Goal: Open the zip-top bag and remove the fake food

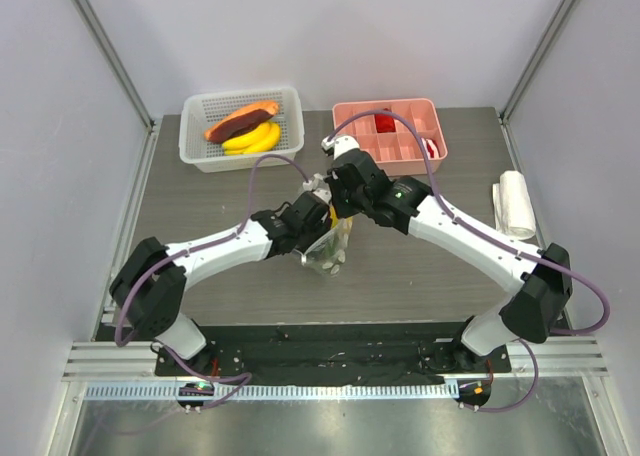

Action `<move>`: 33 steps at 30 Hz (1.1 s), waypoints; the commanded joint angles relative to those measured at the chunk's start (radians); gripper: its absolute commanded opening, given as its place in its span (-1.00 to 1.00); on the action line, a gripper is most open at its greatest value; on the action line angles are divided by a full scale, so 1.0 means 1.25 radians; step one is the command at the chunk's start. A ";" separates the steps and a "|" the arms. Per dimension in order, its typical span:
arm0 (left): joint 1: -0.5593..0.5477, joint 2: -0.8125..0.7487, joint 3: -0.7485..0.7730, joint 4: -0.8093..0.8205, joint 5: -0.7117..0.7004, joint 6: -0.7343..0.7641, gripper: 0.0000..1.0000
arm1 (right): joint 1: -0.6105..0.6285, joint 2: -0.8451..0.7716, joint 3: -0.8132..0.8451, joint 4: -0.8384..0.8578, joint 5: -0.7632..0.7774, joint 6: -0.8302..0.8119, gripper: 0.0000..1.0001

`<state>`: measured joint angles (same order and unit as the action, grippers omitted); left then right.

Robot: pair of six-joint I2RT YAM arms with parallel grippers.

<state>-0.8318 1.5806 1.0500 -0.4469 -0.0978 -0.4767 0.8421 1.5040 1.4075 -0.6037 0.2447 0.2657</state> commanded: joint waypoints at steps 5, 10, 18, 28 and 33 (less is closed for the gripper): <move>-0.001 -0.156 0.002 -0.002 -0.081 0.035 -0.70 | 0.003 -0.046 -0.026 0.042 0.013 0.008 -0.98; -0.001 -0.227 0.035 -0.041 -0.057 0.044 -0.92 | 0.002 -0.052 -0.042 0.044 0.036 0.007 -0.98; -0.001 -0.339 0.052 -0.038 -0.096 0.052 -0.96 | 0.001 -0.058 -0.067 0.055 0.046 0.021 -0.98; -0.035 -0.241 0.078 0.010 -0.205 0.167 -1.00 | 0.002 -0.066 0.074 0.008 -0.041 0.045 -0.98; -0.038 -0.305 -0.021 0.211 -0.170 0.179 -0.99 | 0.002 -0.047 0.057 -0.005 -0.048 0.051 -0.98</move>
<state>-0.8715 1.2831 1.0866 -0.4297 -0.2867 -0.3077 0.8467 1.4570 1.4677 -0.5797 0.2024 0.3168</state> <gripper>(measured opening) 0.369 0.020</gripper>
